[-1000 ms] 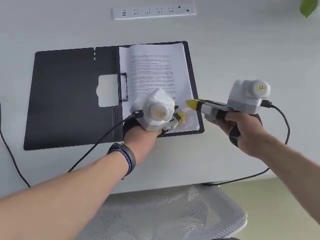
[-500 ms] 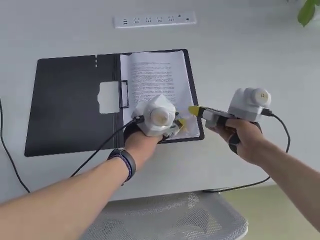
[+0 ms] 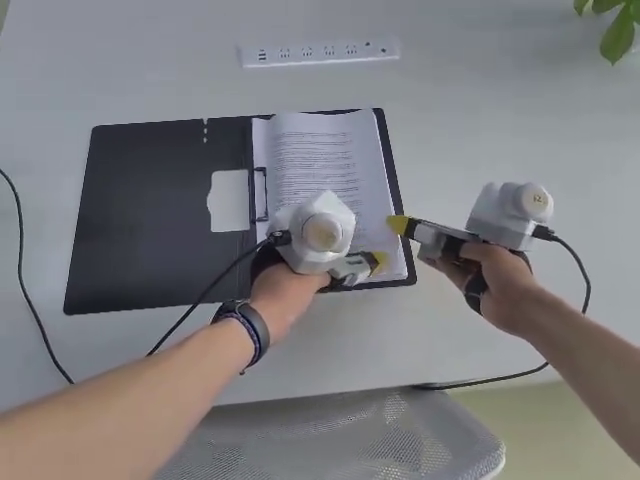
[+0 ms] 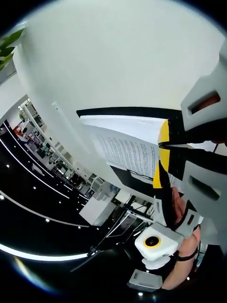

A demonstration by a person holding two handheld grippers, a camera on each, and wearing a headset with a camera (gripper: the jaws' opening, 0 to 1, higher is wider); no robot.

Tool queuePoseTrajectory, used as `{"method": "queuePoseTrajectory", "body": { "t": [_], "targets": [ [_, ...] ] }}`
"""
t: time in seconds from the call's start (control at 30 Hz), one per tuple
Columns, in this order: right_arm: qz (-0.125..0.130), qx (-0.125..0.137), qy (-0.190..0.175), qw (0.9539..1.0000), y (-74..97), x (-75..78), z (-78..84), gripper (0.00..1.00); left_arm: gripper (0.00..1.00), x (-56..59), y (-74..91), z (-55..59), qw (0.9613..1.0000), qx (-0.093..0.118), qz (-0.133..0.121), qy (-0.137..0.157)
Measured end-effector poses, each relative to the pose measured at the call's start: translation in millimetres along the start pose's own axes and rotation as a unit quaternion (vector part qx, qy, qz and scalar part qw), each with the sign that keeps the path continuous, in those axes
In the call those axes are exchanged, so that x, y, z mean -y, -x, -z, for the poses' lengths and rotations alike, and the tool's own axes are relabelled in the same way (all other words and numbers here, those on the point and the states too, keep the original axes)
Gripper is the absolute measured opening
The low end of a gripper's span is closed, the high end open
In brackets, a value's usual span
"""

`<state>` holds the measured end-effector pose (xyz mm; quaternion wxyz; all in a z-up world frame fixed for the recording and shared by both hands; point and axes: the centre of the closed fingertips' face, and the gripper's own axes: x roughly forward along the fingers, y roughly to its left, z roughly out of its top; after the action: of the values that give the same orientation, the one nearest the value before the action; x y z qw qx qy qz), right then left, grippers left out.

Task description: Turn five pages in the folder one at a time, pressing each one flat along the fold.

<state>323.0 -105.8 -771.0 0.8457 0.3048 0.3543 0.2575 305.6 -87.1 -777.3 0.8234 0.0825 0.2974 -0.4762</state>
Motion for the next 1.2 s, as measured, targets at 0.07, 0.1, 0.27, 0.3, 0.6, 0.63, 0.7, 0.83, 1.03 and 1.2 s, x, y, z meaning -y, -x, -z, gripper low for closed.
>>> {"method": "queuePoseTrajectory", "body": {
  "t": [0.07, 0.1, 0.27, 0.3, 0.6, 0.63, 0.7, 0.83, 1.03, 1.2],
  "targets": [
    [0.0, 0.003, -0.003, 1.0, 0.7, -0.3, -0.9, 0.0, 0.47, -0.9, 4.2, -2.2, 1.0, 0.002, 0.0, -0.004],
    [0.0, 0.006, -0.006, 1.0, 1.4, -1.3, -1.5, 0.0, 0.48, -1.7, 6.2, -3.2, 1.0, 0.003, 0.001, -0.005],
    [0.0, 0.017, -0.017, 0.9997, 3.3, -7.4, -3.9, 0.0, 0.53, -5.4, 19.6, -3.1, 0.9997, 0.001, 0.006, -0.022],
    [0.0, 0.019, -0.017, 0.9997, 3.6, -9.0, -4.6, 0.0, 0.54, -7.5, 22.1, -3.2, 0.9997, 0.002, 0.004, -0.022],
    [-0.017, 0.032, -0.017, 0.9992, 4.5, -30.9, -13.0, 0.0, 0.57, -30.1, 59.4, -2.7, 0.9998, 0.01, -0.013, -0.014],
    [-0.018, 0.033, -0.014, 0.9992, 4.8, -33.6, -14.3, 0.0, 0.58, -34.2, 65.4, -2.0, 0.9997, 0.011, -0.017, -0.013],
    [-0.022, 0.035, -0.011, 0.9991, 5.3, -38.1, -16.6, 0.0, 0.58, -41.7, 73.8, 0.0, 0.9996, 0.014, -0.024, -0.006],
    [-0.031, 0.04, -0.007, 0.9987, 6.4, -47.1, -20.8, 0.0, 0.61, -53.0, 88.6, 3.3, 0.9992, 0.018, -0.036, 0.001],
    [-0.054, 0.046, -0.009, 0.9974, 2.2, -65.2, -26.4, 0.0, 0.62, -66.8, 115.3, 6.0, 0.9981, 0.026, -0.054, 0.01],
    [-0.085, 0.047, 0.004, 0.9953, -7.2, -92.6, -32.1, 0.0, 0.63, -76.2, 136.0, 9.5, 0.9966, 0.037, -0.069, 0.026]
  ]
}}
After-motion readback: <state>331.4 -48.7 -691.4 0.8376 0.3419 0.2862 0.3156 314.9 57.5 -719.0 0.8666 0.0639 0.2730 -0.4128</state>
